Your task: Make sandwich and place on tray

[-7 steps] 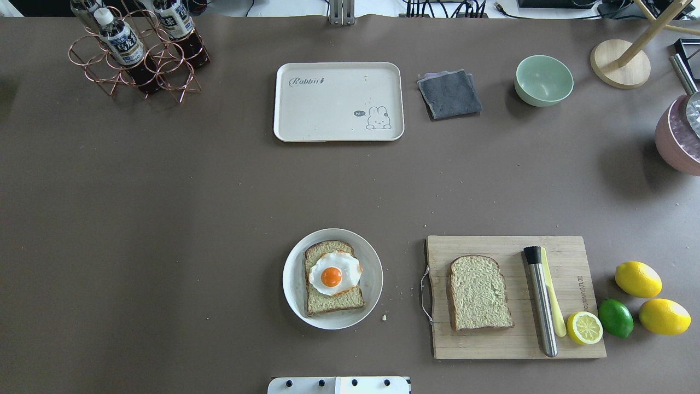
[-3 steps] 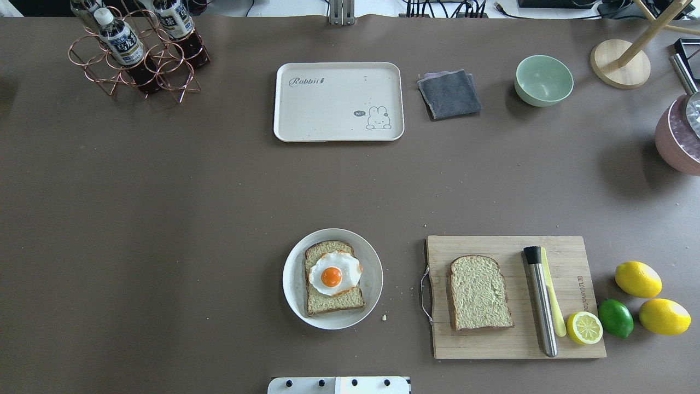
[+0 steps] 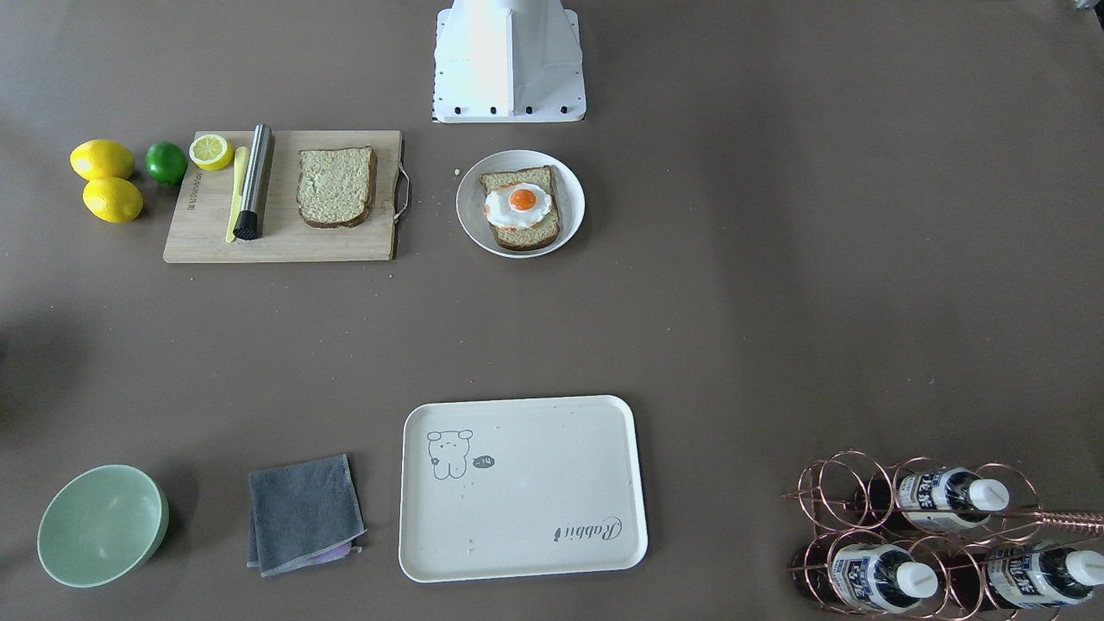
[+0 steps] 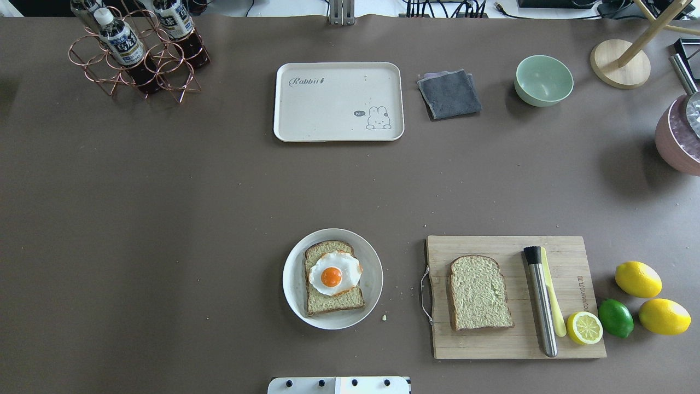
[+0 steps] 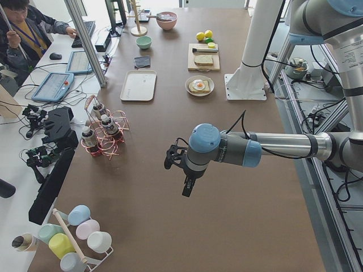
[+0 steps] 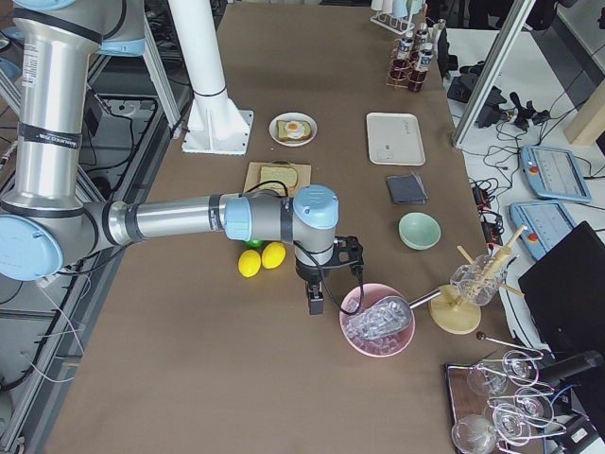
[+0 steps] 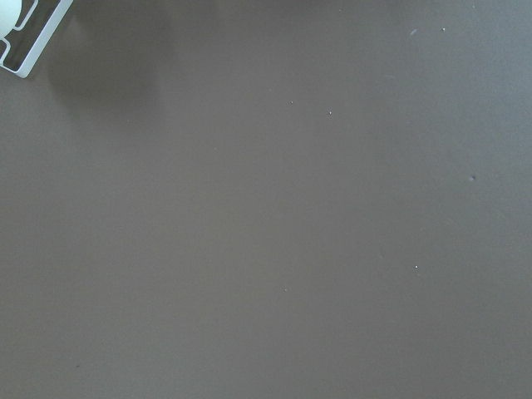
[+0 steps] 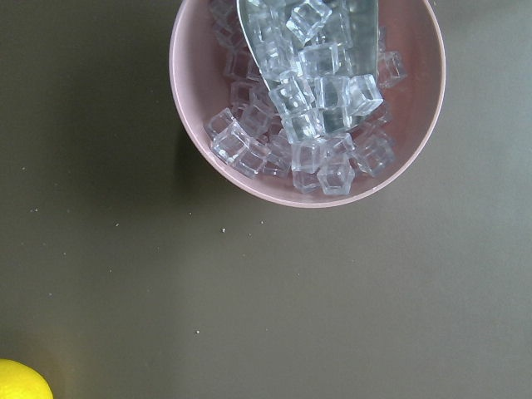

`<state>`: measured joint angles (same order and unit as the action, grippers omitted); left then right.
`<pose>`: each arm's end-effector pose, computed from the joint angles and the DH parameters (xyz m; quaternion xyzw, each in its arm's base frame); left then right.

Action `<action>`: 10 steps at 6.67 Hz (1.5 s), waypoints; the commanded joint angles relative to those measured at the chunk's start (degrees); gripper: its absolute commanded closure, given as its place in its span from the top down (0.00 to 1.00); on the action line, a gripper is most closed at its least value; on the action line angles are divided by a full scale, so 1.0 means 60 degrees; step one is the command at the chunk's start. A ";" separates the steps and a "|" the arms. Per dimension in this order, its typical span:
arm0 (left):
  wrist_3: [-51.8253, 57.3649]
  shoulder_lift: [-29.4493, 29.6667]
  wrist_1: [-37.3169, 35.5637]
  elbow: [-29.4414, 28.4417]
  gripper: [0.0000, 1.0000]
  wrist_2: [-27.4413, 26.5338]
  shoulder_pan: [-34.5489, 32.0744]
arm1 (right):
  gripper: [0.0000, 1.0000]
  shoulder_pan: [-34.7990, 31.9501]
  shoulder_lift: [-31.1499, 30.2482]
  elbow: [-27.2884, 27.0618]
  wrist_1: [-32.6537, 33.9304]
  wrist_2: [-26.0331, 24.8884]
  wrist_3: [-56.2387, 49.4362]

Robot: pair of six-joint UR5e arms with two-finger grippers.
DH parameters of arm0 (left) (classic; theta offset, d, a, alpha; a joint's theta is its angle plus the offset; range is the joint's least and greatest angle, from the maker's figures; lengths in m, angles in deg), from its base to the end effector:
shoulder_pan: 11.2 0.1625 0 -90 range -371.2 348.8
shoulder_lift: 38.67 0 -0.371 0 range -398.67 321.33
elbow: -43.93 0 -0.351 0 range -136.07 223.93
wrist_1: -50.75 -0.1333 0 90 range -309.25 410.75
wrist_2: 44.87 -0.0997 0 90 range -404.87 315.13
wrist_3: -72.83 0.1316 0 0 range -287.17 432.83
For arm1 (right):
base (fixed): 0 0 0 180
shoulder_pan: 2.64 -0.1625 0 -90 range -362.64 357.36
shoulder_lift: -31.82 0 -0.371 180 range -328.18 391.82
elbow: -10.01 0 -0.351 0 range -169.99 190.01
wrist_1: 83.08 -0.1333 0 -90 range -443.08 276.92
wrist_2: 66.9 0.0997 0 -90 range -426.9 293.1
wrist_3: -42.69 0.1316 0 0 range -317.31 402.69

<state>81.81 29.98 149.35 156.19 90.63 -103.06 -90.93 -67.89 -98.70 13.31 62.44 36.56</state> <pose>-0.0501 -0.3280 0.5770 0.1125 0.3764 0.0891 0.9153 0.0383 -0.3897 0.5704 0.0344 -0.3354 -0.0720 0.9387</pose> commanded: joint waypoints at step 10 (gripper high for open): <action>-0.0852 0.0014 0.0515 -0.0239 0.97 0.1088 0.0178 | 0.99 0.5608 0.0051 -0.0674 -0.6305 0.0950 1.0017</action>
<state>76.95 30.13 152.33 154.93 96.85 -102.00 -63.32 -67.93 -102.44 -20.14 71.19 87.64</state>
